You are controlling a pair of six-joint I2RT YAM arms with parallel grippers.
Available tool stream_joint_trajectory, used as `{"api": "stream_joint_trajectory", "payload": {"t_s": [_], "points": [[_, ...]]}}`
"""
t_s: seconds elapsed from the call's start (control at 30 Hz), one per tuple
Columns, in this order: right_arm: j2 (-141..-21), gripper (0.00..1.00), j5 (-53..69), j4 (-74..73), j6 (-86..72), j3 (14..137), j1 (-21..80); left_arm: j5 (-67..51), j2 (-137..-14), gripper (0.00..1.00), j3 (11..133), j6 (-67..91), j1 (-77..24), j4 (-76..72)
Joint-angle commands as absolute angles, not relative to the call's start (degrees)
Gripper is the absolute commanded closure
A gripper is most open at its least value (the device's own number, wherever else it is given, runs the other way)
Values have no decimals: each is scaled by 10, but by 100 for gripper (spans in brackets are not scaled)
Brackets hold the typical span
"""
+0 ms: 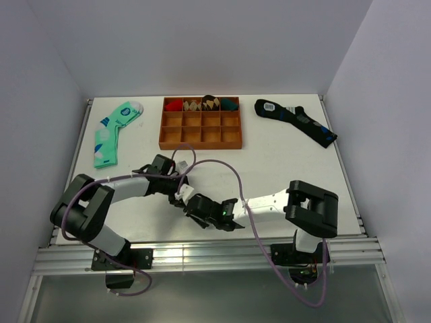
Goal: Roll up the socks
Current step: Roll the sock at the center of the board, then pick up the sock at the center of the board.
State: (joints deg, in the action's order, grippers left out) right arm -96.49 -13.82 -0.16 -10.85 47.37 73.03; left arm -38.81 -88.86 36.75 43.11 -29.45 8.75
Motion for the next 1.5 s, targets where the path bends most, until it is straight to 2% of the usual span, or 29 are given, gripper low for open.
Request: {"api": "stream_joint_trajectory", "payload": {"t_s": [0.0, 0.03, 0.23, 0.33, 0.57, 0.83, 1.17, 1.47], "points": [[-1008, 97, -96, -9, -147, 474, 722, -423, -853, 71, 367, 496, -285, 19], [-1013, 100, -96, -13, -151, 475, 723, -424, -849, 72, 365, 504, -277, 5], [-1025, 100, -112, -21, -170, 480, 722, -421, -814, 71, 335, 552, -234, -45], [-1020, 100, -118, -15, -189, 477, 721, -383, -788, 73, 345, 537, -217, -10], [-995, 100, -143, -35, -223, 490, 708, -320, -696, 83, 378, 498, -157, 85], [-955, 100, -161, -71, -214, 526, 658, -272, -605, 85, 433, 460, -113, 185], [-928, 100, -179, -133, -160, 642, 550, -296, -538, 85, 461, 437, -108, 235], [-994, 100, -269, -164, -111, 799, 462, -284, -510, 85, 478, 402, -108, 280]]}}
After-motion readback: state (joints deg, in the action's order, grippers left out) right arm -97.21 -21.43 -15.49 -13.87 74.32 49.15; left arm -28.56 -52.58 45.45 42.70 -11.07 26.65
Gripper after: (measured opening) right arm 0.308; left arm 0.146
